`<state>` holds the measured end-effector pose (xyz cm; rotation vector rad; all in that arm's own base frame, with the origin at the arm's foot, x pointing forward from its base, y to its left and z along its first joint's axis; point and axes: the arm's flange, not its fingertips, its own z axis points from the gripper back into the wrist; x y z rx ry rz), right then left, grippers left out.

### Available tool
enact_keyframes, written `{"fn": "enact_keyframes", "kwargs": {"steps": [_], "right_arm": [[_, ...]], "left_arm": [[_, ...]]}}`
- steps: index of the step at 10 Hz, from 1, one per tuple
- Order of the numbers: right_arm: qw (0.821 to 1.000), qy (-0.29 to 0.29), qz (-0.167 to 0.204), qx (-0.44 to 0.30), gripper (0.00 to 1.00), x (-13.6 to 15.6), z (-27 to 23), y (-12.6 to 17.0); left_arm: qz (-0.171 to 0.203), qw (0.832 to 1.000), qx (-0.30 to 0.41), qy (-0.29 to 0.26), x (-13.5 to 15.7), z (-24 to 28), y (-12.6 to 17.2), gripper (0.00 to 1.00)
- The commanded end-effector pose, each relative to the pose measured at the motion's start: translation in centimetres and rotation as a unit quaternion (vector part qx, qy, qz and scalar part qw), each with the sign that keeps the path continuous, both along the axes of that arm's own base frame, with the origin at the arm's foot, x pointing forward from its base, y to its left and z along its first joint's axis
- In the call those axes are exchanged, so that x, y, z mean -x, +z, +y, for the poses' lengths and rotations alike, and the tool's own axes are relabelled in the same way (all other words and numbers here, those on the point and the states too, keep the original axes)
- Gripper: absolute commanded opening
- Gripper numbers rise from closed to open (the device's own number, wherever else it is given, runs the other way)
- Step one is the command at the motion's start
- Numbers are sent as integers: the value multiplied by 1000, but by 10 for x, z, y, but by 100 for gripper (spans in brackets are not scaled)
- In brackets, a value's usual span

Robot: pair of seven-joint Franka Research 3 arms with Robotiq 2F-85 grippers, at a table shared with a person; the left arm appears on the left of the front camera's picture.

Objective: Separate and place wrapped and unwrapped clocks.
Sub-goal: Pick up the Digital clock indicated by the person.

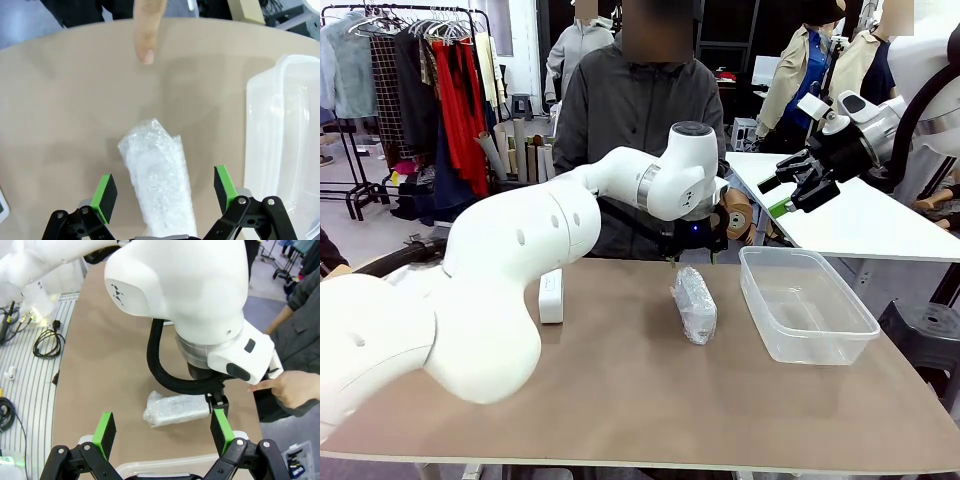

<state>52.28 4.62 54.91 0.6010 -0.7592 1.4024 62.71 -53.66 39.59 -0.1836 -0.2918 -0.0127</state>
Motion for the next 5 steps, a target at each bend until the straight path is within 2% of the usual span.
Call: {"fn": "enact_keyframes", "kwargs": {"steps": [1, 5], "right_arm": [[1000, 2, -1, 0, 100, 0, 0, 2], [1000, 2, -1, 0, 100, 0, 0, 2]], "left_arm": [[34, 999, 27, -6, -42, -29, -9, 100], [65, 997, 35, 9, -34, -34, -27, 100]]}}
